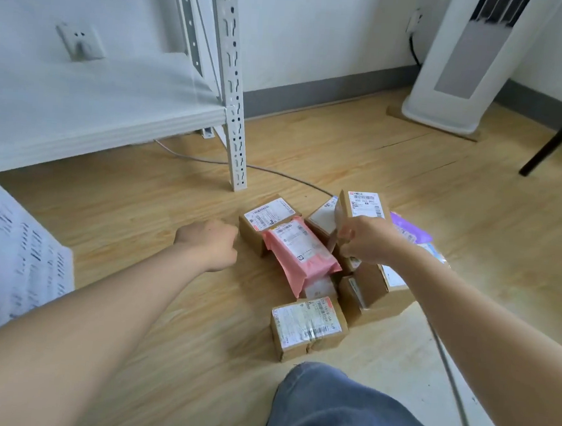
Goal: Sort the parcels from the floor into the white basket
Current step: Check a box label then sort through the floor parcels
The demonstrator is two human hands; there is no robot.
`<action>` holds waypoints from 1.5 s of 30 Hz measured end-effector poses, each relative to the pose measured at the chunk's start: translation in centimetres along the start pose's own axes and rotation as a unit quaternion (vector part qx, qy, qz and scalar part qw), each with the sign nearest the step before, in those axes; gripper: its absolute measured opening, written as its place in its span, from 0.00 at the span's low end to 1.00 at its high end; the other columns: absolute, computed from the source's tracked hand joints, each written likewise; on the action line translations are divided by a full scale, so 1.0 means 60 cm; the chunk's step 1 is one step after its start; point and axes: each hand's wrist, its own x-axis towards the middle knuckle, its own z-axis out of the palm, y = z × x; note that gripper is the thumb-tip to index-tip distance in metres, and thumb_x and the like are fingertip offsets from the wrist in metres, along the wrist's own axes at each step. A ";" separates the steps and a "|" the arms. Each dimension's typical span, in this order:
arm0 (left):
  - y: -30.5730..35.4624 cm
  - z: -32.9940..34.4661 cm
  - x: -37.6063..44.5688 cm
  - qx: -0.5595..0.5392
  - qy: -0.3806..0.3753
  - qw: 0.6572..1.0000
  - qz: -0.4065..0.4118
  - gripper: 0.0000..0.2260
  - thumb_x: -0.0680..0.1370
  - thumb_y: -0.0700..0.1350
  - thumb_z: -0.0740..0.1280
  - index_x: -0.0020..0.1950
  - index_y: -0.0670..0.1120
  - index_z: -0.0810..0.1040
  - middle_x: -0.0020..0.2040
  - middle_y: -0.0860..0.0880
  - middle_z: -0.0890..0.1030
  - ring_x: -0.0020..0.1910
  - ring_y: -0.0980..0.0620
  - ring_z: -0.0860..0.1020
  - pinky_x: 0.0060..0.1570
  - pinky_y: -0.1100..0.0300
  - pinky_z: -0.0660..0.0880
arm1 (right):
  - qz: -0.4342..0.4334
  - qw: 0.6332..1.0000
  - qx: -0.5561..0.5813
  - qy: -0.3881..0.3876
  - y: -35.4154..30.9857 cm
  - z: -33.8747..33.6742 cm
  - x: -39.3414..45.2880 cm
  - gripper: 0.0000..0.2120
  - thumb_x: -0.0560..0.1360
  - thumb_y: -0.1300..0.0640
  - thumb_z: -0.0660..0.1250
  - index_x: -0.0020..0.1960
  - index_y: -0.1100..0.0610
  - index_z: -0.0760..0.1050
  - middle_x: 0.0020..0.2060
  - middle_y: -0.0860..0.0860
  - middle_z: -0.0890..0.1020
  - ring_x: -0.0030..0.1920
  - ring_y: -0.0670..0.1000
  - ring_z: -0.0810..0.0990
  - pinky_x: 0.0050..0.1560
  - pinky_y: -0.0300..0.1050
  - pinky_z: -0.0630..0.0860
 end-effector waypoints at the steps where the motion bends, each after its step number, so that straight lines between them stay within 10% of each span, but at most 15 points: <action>1: 0.010 0.011 0.008 0.003 -0.011 1.000 0.004 0.15 0.76 0.48 0.58 0.62 0.52 0.73 0.61 0.49 0.75 0.58 0.45 0.74 0.42 0.58 0.68 | -0.013 0.999 0.005 -0.030 0.006 0.017 0.007 0.18 0.71 0.58 0.67 0.60 0.52 0.74 0.55 0.52 0.78 0.47 0.50 0.73 0.43 0.40 0.70; 9: 0.073 0.129 0.063 -0.005 -0.107 0.993 0.040 0.17 0.76 0.48 0.59 0.65 0.51 0.69 0.62 0.49 0.71 0.61 0.46 0.72 0.45 0.55 0.69 | -0.029 0.981 0.000 -0.190 0.052 0.182 0.069 0.30 0.68 0.61 0.72 0.68 0.49 0.67 0.65 0.52 0.73 0.62 0.52 0.72 0.56 0.45 0.72; 15: 0.101 0.202 0.088 -0.034 -0.187 0.981 0.045 0.19 0.76 0.49 0.59 0.68 0.51 0.66 0.65 0.50 0.69 0.63 0.46 0.71 0.50 0.55 0.70 | -0.056 0.959 -0.125 -0.248 0.085 0.278 0.096 0.49 0.66 0.55 0.75 0.75 0.50 0.46 0.74 0.51 0.57 0.74 0.55 0.54 0.70 0.59 0.59; 19: 0.097 0.221 0.099 -0.021 -0.213 0.976 0.050 0.20 0.77 0.50 0.58 0.69 0.50 0.65 0.67 0.49 0.68 0.65 0.46 0.69 0.56 0.52 0.71 | -0.055 0.954 -0.197 -0.220 0.086 0.322 0.092 0.56 0.65 0.53 0.75 0.75 0.51 0.37 0.75 0.52 0.48 0.75 0.58 0.42 0.70 0.68 0.43; 27: 0.062 0.189 0.081 -0.065 -0.211 0.975 0.029 0.19 0.82 0.54 0.48 0.64 0.45 0.69 0.63 0.44 0.74 0.60 0.42 0.72 0.54 0.51 0.70 | -0.108 0.961 -0.165 -0.192 0.049 0.290 0.060 0.53 0.60 0.50 0.78 0.74 0.50 0.48 0.69 0.49 0.58 0.70 0.55 0.54 0.58 0.51 0.74; 36: -0.049 0.082 -0.010 -0.222 -0.243 0.942 0.057 0.34 0.74 0.68 0.55 0.75 0.51 0.58 0.72 0.46 0.66 0.69 0.45 0.66 0.65 0.54 0.64 | -0.127 0.970 -0.158 -0.135 -0.084 0.159 -0.009 0.54 0.63 0.54 0.76 0.74 0.40 0.40 0.74 0.51 0.34 0.73 0.66 0.37 0.66 0.65 0.64; 45: -0.187 -0.018 -0.121 -0.363 -0.193 0.911 0.031 0.39 0.73 0.61 0.67 0.76 0.55 0.48 0.70 0.47 0.66 0.61 0.45 0.70 0.56 0.52 0.70 | -0.288 0.940 -0.181 -0.019 -0.255 0.063 -0.084 0.53 0.59 0.55 0.78 0.73 0.44 0.47 0.69 0.49 0.51 0.65 0.57 0.62 0.59 0.50 0.73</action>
